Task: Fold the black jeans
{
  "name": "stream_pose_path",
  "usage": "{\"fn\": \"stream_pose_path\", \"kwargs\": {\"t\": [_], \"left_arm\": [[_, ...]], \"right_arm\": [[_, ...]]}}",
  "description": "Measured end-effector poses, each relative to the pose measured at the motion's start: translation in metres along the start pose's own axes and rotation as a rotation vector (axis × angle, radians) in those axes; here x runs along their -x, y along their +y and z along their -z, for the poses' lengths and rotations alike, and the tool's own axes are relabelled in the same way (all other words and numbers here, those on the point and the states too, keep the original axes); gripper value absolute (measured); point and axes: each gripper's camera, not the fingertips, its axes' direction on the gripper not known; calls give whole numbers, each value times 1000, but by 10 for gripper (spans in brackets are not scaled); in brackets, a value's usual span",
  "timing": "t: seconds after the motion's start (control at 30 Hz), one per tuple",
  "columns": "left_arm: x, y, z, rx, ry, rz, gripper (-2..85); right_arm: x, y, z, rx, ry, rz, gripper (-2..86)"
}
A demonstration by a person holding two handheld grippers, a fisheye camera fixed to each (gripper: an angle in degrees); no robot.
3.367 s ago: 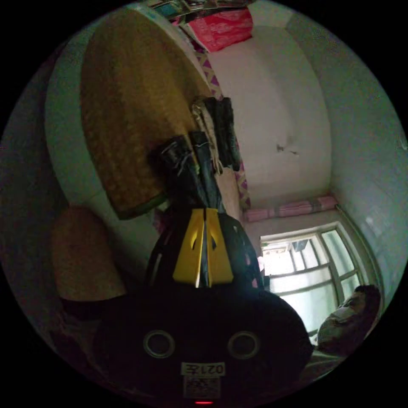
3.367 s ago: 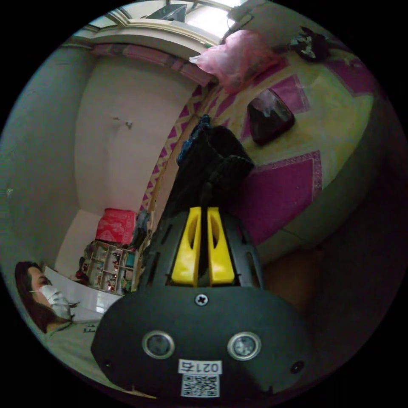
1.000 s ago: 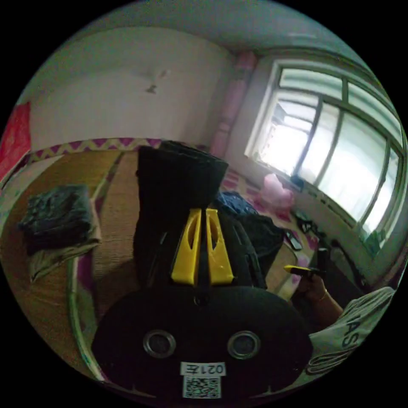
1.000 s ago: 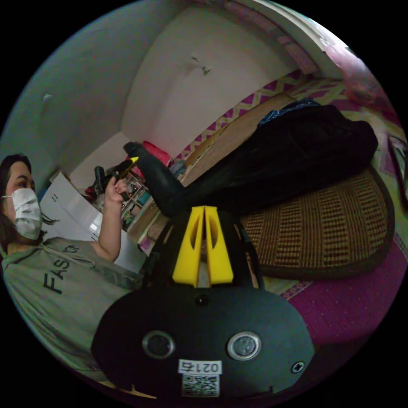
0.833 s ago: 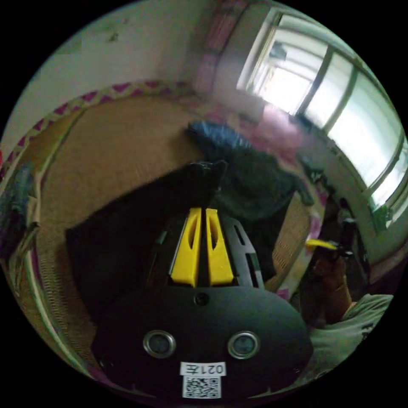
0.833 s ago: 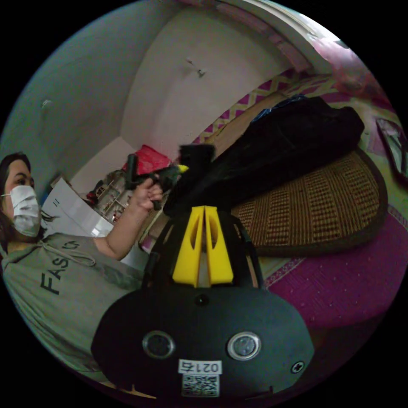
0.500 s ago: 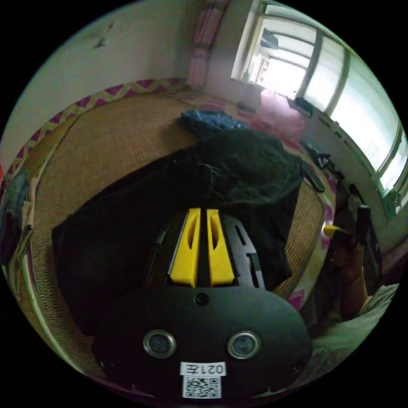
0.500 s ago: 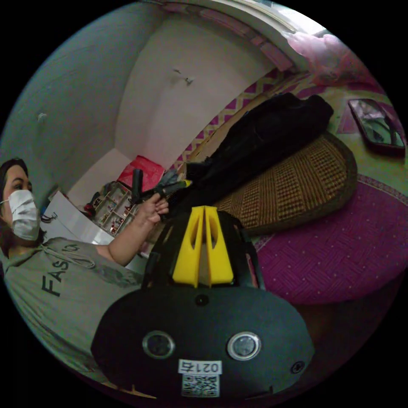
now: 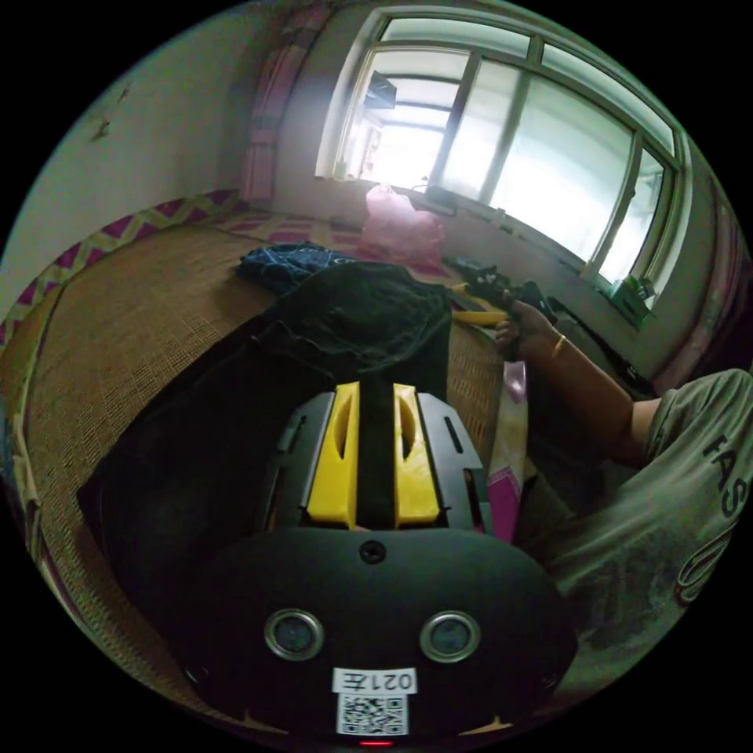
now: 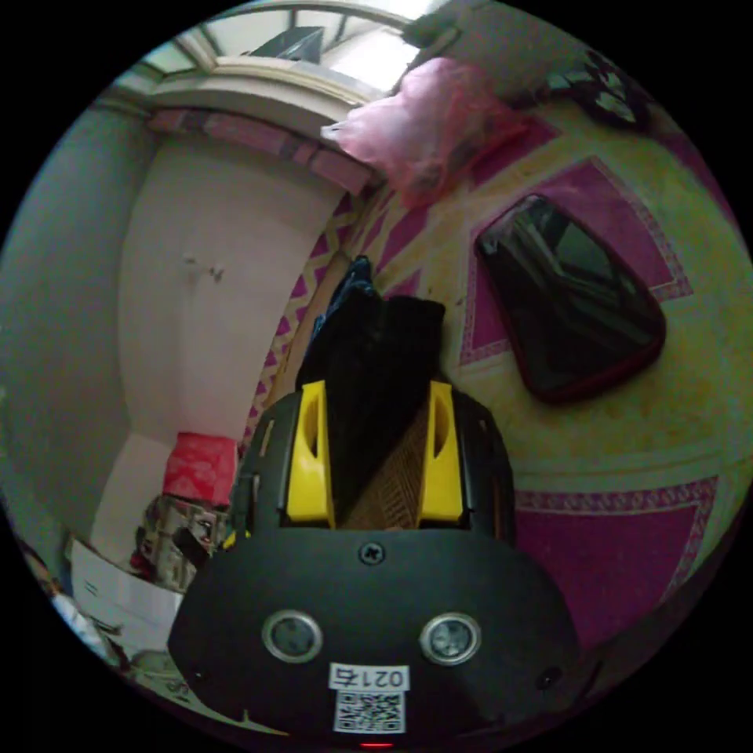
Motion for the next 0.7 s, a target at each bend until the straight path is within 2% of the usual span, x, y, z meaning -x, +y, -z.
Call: {"fn": "stream_pose_path", "kwargs": {"t": [0.23,0.3,0.37,0.43,0.47,0.53,0.57,0.63,0.67,0.7], "left_arm": [[24,35,60,-75,23,114,45],[30,46,81,-97,11,123,43],[37,57,104,-117,-10,138,41],[49,74,134,-147,-31,164,39],[52,78,141,-154,-37,173,38],[65,95,170,-179,-53,208,34],[68,99,177,-188,-61,218,33],[82,115,206,-224,-85,266,24],[86,119,213,-234,-87,277,22],[93,126,227,-251,-92,302,18]], "right_arm": [[-85,-30,-78,22,-78,-205,48],[-74,-19,-78,4,-74,-163,28],[-15,-3,-69,-35,-31,29,19],[109,47,-69,-55,62,352,13],[143,67,-74,-57,86,441,12],[270,176,-112,-56,198,797,9],[296,209,-126,-51,223,882,8],[369,354,-200,2,271,1173,6],[380,393,-221,28,275,1238,5],[392,471,-263,68,272,1352,4]]}}
